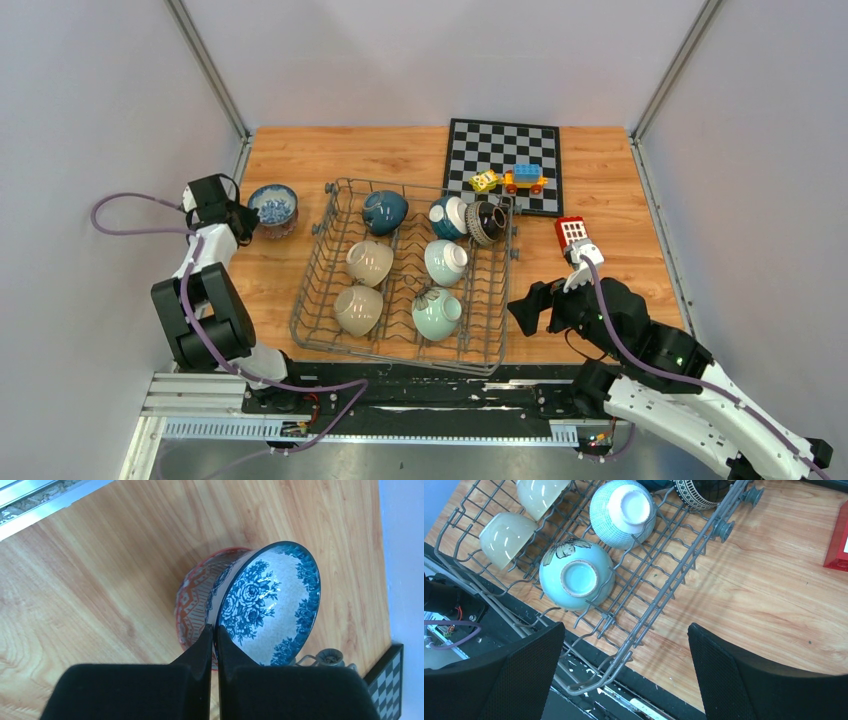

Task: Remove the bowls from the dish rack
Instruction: Place the bowl with the bowl.

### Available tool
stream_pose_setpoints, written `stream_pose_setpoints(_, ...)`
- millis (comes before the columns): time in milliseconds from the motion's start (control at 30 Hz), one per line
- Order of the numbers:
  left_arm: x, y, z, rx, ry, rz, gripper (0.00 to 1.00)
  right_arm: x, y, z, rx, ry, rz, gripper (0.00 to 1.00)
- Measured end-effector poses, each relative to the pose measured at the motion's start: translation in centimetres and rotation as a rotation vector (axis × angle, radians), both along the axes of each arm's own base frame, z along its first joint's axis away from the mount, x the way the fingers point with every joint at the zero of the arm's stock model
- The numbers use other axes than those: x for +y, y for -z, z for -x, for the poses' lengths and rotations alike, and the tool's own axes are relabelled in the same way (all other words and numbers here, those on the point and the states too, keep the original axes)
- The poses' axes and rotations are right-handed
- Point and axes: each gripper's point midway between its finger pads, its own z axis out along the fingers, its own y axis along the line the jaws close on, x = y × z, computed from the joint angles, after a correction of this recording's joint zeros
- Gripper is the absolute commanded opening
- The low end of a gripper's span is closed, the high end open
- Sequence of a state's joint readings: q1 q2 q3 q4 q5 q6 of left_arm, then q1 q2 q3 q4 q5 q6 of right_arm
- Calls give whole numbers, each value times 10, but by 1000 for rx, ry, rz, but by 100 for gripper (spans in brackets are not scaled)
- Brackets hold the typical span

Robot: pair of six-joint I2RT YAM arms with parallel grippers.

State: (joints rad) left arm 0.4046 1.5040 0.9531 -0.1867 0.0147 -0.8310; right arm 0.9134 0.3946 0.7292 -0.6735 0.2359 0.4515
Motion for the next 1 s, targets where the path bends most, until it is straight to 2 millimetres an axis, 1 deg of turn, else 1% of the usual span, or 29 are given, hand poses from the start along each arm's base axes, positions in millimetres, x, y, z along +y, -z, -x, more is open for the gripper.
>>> stream_pose_setpoints(167,3,15,9,16,-13,13,0,0,0,0,0,0,0,97)
stream_pose_setpoints(333,4,23,14,11,-21,31,0,0,0,0,0,0,0,97)
stream_pose_setpoints(667,5,19,7,-38,-14,28,0,0,0,0,0,0,0,97)
stream_pose_setpoints(1000,7,22,7,-54,-19,21,0,0,0,0,0,0,0,97)
